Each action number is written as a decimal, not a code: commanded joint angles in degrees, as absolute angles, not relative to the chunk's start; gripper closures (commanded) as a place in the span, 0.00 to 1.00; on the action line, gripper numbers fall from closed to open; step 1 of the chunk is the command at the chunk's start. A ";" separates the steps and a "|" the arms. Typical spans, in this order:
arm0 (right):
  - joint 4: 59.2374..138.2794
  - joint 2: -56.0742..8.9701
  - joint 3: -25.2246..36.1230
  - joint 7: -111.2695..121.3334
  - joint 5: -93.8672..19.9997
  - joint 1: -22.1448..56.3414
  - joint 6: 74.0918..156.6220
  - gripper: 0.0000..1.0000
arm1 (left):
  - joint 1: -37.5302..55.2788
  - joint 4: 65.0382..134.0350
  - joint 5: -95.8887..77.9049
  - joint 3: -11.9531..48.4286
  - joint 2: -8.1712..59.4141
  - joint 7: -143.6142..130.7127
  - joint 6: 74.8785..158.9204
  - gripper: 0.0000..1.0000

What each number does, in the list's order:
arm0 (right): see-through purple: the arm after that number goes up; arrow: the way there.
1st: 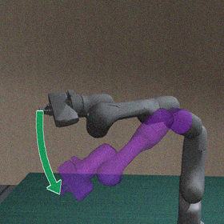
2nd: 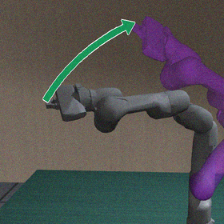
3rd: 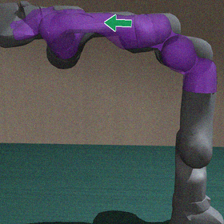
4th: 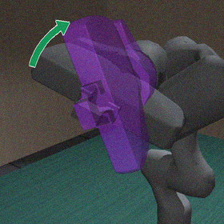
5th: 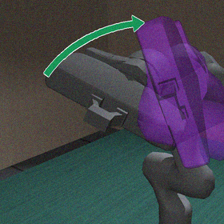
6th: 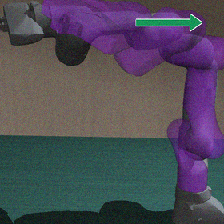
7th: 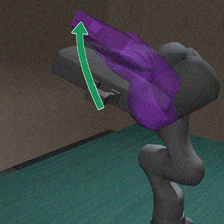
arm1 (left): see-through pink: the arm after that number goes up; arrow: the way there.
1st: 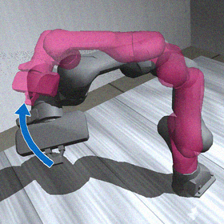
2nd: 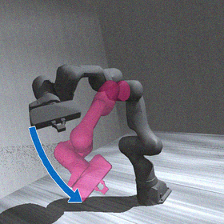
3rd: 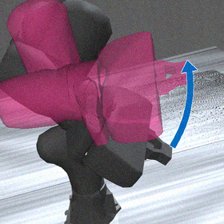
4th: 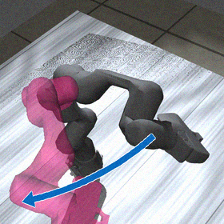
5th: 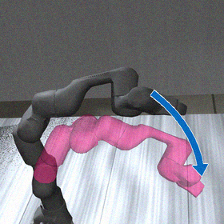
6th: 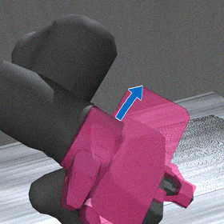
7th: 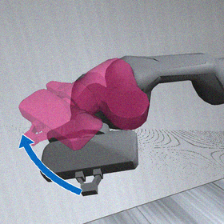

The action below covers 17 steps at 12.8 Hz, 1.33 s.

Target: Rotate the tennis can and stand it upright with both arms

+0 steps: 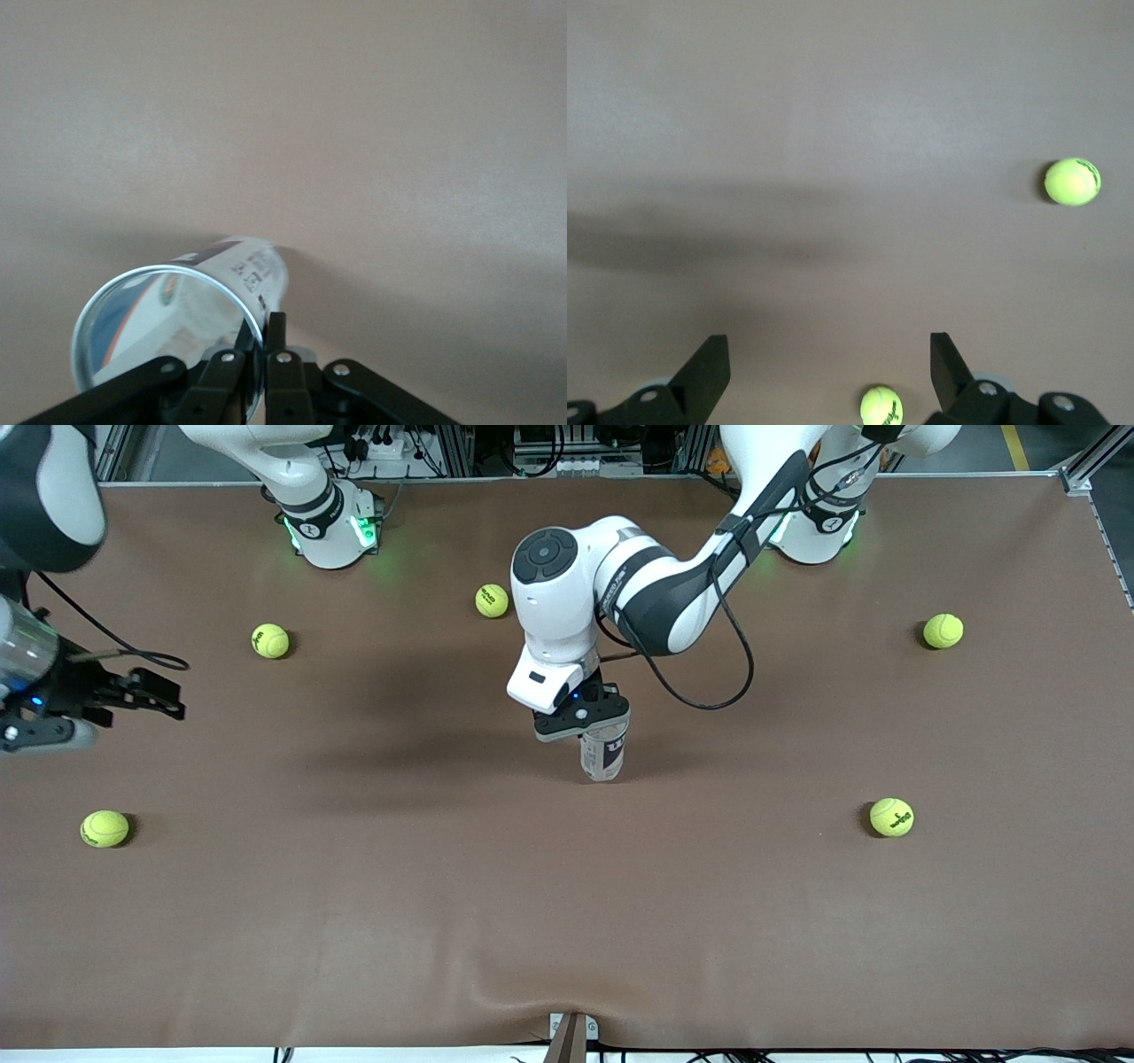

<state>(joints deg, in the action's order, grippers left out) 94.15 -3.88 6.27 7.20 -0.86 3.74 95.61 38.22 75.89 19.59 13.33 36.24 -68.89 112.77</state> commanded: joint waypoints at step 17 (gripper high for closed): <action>83.23 -1.58 -0.26 8.51 -1.41 -5.10 85.43 0.00 | 29.64 75.67 12.76 13.27 23.66 -62.87 104.87 0.00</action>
